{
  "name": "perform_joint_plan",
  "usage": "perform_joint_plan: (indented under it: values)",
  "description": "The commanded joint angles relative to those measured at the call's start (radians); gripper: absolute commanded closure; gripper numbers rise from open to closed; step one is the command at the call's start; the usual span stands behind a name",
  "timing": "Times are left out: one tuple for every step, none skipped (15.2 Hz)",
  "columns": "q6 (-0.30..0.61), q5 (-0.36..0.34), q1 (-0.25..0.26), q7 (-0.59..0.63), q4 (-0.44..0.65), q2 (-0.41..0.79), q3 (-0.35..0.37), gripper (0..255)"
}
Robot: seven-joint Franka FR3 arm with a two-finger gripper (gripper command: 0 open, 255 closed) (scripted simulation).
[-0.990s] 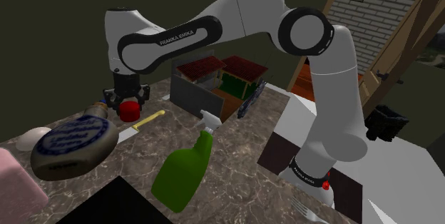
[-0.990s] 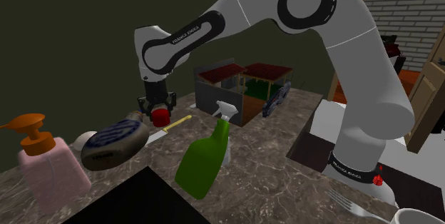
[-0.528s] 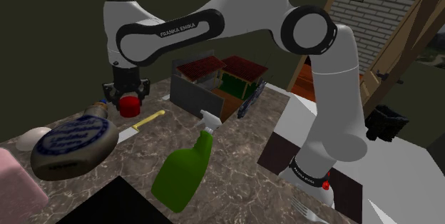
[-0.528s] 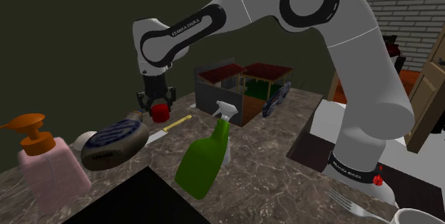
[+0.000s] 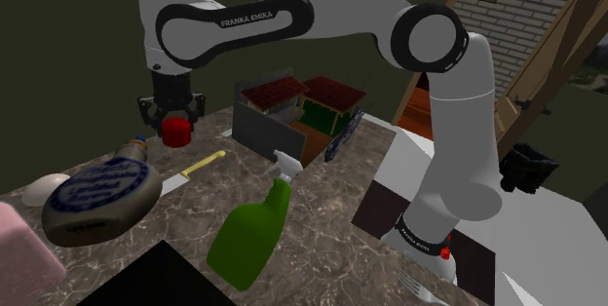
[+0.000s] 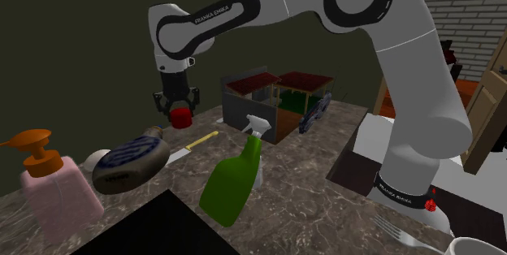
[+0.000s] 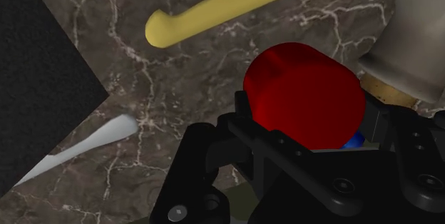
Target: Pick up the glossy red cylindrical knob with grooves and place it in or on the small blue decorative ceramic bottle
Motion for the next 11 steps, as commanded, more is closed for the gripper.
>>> perform_joint_plan:
  values:
    - [-0.025, 0.002, 0.001, -0.001, 0.019, -0.006, 0.001, 255]
    - [-0.036, 0.004, 0.001, -0.002, 0.028, -0.009, 0.002, 255]
    - [-0.048, 0.005, 0.001, -0.003, 0.037, -0.011, 0.003, 255]
    - [-0.06, 0.006, 0.002, -0.004, 0.047, -0.014, 0.003, 255]
    - [-0.073, 0.007, 0.002, -0.005, 0.057, -0.016, 0.004, 255]
    - [-0.085, 0.008, 0.003, -0.006, 0.068, -0.018, 0.004, 255]
    - [-0.097, 0.009, 0.003, -0.006, 0.078, -0.02, 0.005, 255]
    - [-0.11, 0.009, 0.004, -0.007, 0.09, -0.022, 0.005, 255]
    - [-0.123, 0.01, 0.005, -0.008, 0.101, -0.023, 0.006, 255]
    - [-0.136, 0.011, 0.005, -0.008, 0.113, -0.024, 0.006, 255]
    - [-0.149, 0.011, 0.006, -0.009, 0.125, -0.025, 0.007, 255]
